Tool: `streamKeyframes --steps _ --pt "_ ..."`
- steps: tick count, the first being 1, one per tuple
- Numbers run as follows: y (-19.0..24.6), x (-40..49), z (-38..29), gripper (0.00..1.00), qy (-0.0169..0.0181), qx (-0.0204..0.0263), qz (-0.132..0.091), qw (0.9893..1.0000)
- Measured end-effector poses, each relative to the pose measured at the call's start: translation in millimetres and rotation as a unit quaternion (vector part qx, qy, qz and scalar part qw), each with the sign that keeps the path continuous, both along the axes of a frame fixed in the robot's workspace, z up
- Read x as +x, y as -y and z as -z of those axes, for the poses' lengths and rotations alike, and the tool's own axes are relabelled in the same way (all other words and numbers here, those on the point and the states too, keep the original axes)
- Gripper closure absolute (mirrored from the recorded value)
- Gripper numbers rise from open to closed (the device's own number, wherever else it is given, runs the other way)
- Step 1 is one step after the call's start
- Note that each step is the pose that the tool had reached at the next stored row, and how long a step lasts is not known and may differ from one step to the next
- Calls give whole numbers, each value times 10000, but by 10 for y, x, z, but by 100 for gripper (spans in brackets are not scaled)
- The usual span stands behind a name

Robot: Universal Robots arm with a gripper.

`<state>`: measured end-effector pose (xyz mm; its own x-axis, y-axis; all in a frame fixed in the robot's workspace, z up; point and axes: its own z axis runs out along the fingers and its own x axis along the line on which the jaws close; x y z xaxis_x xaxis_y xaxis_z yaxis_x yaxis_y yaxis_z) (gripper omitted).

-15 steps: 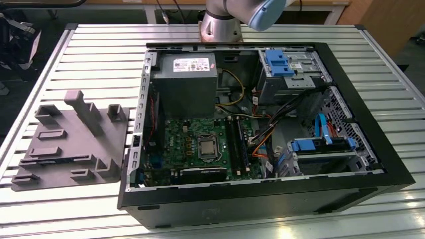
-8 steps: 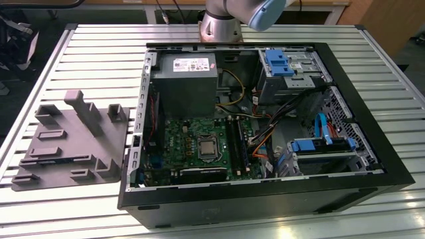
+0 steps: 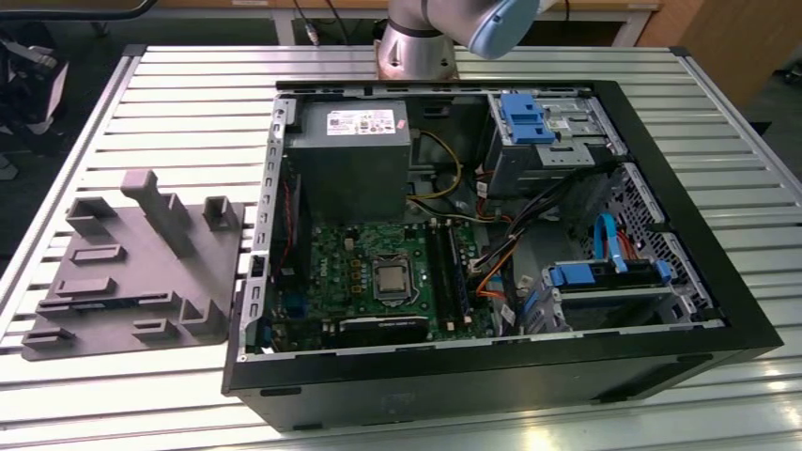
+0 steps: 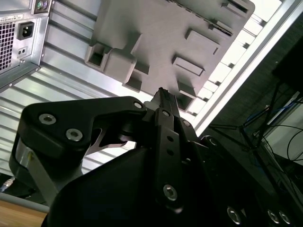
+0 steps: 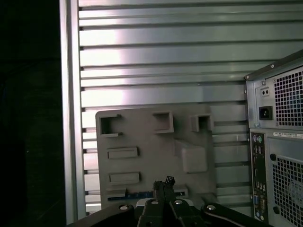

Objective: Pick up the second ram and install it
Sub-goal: 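Reach for the second ram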

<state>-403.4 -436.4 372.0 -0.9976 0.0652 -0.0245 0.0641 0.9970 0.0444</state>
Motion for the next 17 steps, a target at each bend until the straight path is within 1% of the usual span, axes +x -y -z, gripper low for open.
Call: streamKeyframes --steps 17 --pt "51 -66 24 89 0 0 -3 10000"
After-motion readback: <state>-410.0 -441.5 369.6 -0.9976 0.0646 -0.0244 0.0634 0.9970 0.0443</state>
